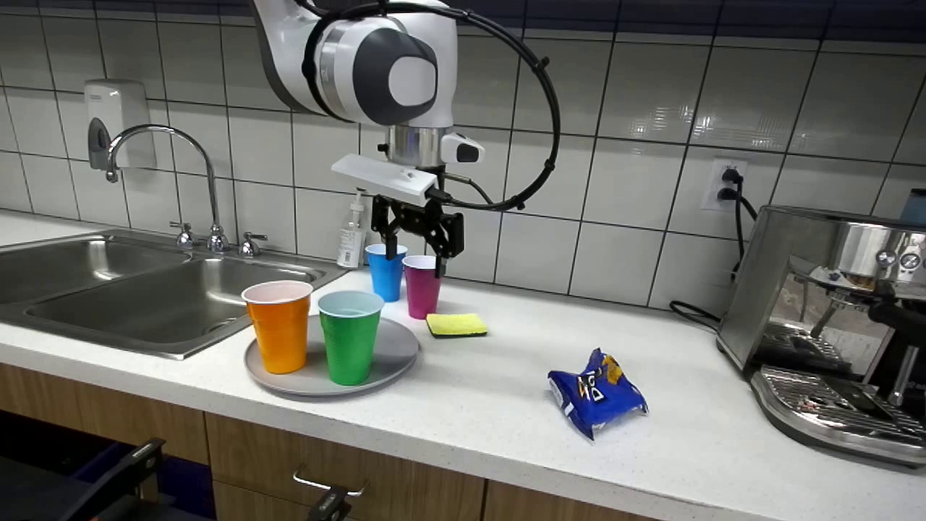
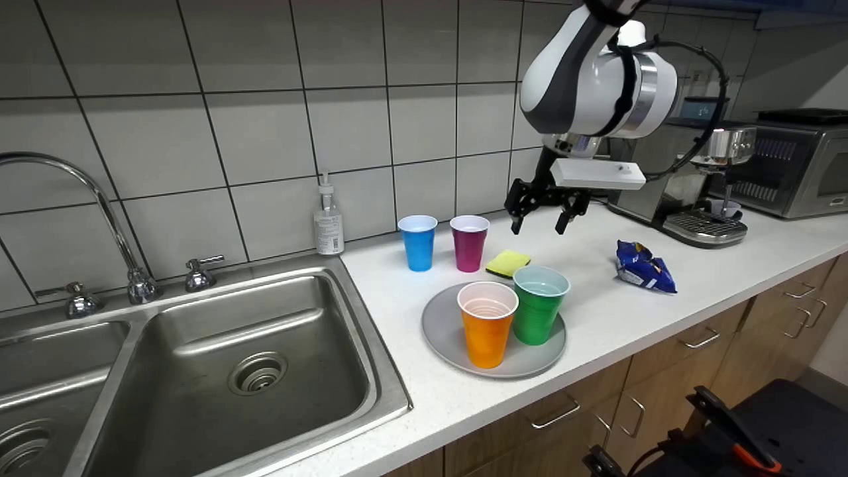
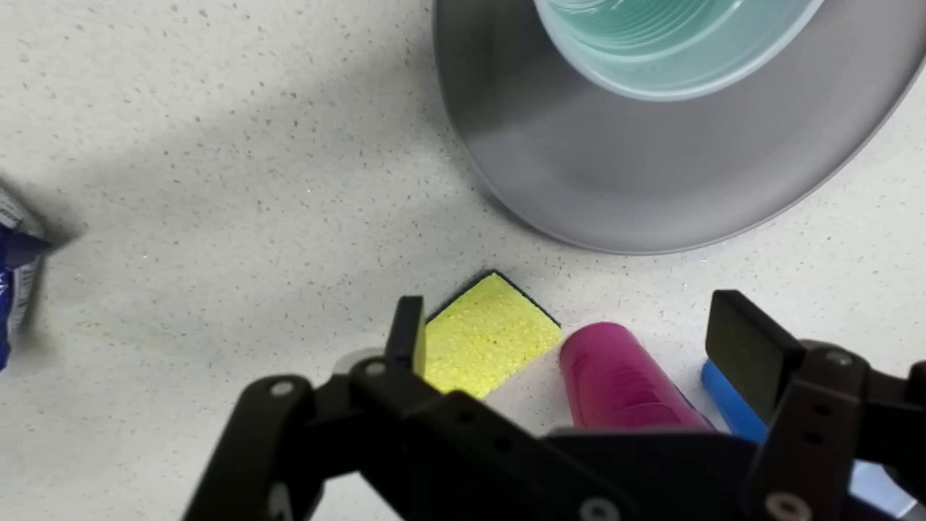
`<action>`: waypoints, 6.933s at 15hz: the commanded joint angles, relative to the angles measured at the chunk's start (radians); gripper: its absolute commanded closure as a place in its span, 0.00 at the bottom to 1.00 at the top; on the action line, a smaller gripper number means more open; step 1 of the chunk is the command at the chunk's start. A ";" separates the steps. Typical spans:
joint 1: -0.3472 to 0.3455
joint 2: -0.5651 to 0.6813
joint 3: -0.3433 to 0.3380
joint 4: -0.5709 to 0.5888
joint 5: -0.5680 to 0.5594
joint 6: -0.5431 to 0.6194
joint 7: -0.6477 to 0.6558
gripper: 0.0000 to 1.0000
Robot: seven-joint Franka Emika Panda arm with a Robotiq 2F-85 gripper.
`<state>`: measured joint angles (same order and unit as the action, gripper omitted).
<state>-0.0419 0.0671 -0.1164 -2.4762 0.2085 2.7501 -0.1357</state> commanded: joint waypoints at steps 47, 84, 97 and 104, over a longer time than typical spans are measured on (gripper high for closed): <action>0.109 0.518 -0.068 0.667 -0.194 -0.291 0.751 0.26; 0.063 0.230 -0.051 0.355 -0.176 -0.169 0.643 0.99; 0.042 0.101 -0.013 0.183 -0.153 -0.195 0.469 0.99; 0.054 0.145 0.005 0.198 -0.173 -0.191 0.428 0.99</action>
<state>0.0316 0.2083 -0.1364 -2.2791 0.0365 2.5616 0.3249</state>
